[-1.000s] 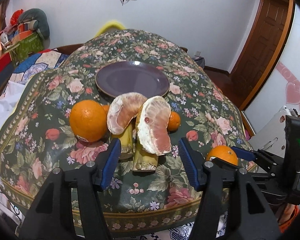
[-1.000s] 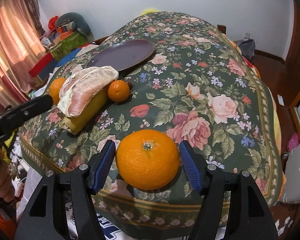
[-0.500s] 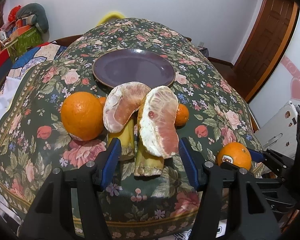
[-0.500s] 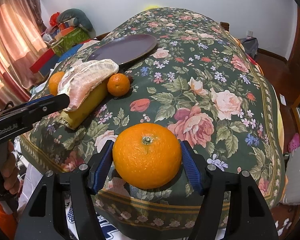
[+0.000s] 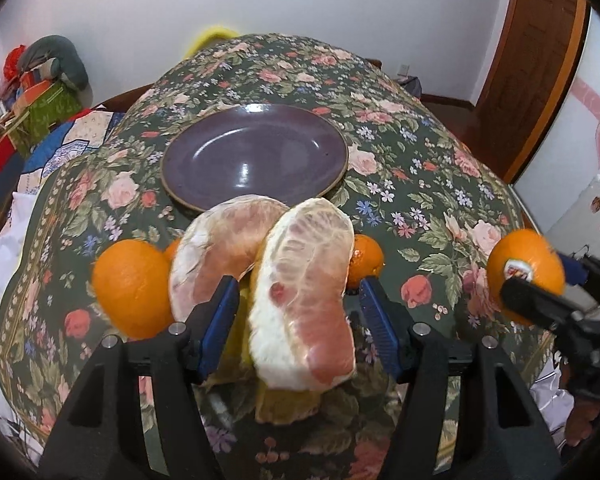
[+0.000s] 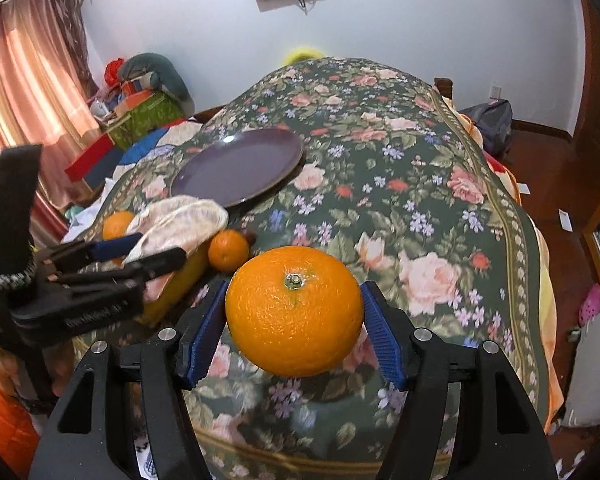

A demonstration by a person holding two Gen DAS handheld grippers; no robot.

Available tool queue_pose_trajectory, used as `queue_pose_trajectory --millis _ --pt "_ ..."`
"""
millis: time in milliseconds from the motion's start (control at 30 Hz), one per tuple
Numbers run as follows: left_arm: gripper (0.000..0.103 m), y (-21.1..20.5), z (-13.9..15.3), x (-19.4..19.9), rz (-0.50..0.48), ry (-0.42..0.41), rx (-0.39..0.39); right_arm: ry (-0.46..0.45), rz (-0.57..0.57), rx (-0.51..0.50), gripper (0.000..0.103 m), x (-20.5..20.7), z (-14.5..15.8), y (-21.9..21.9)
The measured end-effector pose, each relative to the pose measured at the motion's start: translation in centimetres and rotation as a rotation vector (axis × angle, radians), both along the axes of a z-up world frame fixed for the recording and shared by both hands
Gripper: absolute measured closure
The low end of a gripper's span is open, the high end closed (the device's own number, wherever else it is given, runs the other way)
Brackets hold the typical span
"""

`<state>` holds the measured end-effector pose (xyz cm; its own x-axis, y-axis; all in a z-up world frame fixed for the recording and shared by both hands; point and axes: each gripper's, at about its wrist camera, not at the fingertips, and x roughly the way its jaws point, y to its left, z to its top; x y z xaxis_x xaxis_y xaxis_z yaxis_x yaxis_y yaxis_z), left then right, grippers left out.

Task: Organize fruits
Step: 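Grasp a peeled pomelo segment with the left gripper while the right gripper grasps a large orange, then carry the pomelo segment with the left gripper while the right gripper carries the orange toward the plate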

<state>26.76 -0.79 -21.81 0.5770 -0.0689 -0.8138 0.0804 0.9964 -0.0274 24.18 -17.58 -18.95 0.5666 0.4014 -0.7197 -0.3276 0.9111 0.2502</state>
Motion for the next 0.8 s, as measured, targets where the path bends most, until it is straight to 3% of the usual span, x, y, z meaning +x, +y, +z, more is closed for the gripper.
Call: queue_pose_trajectory --millis 300,567,800 --pt "0.041 -1.3 -1.5 1.6 -0.016 0.007 0.075 0.031 0.009 0.043 0.04 1.2 -1.3 -0.6" --pt "0.052 0.5 -1.9 2.0 0.004 0.038 -0.069 0.048 0.009 0.057 0.04 1.4 -1.9 -1.0" --pt "0.053 1.2 -1.2 1.3 0.009 0.031 -0.105 0.025 0.006 0.04 0.04 1.2 -1.1 -0.7"
